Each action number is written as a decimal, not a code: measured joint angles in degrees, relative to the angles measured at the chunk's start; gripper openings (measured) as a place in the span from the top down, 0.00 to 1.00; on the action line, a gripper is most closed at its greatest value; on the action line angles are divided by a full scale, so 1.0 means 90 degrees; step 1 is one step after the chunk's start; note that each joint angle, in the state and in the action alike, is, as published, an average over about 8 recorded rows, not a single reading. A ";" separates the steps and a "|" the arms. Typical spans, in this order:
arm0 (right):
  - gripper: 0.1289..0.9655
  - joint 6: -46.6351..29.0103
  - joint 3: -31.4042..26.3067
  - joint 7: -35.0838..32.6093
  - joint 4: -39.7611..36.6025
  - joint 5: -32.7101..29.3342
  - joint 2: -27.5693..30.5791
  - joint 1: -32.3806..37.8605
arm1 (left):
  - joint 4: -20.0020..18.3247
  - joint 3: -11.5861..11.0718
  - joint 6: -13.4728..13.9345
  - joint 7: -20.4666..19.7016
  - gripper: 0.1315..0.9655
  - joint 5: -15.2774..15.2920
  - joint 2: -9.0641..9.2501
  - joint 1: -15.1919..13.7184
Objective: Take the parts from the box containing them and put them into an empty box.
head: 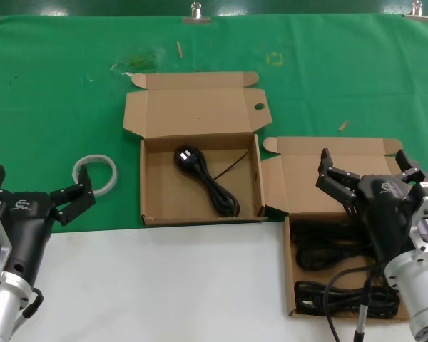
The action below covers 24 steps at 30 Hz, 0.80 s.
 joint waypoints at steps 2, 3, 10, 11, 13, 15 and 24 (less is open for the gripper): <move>0.00 0.0000 0.0000 0.0000 0.0000 0.0000 0.0000 0.0000 | 0.0000 0.0000 0.0000 0.0000 0.00 0.0000 0.0000 0.0000; 0.00 0.0000 0.0000 0.0000 0.0000 0.0000 0.0000 0.0000 | 0.0000 0.0000 0.0000 0.0000 0.00 0.0000 0.0000 0.0000; 0.00 0.0000 0.0000 0.0000 0.0000 0.0000 0.0000 0.0000 | 0.0000 0.0000 0.0000 0.0000 0.00 0.0000 0.0000 0.0000; 0.00 0.0000 0.0000 0.0000 0.0000 0.0000 0.0000 0.0000 | 0.0000 0.0000 0.0000 0.0000 0.00 0.0000 0.0000 0.0000; 0.00 0.0000 0.0000 0.0000 0.0000 0.0000 0.0000 0.0000 | 0.0000 0.0000 0.0000 0.0000 0.00 0.0000 0.0000 0.0000; 0.00 0.0000 0.0000 0.0000 0.0000 0.0000 0.0000 0.0000 | 0.0000 0.0000 0.0000 0.0000 0.00 0.0000 0.0000 0.0000; 0.00 0.0000 0.0000 0.0000 0.0000 0.0000 0.0000 0.0000 | 0.0000 0.0000 0.0000 0.0000 0.00 0.0000 0.0000 0.0000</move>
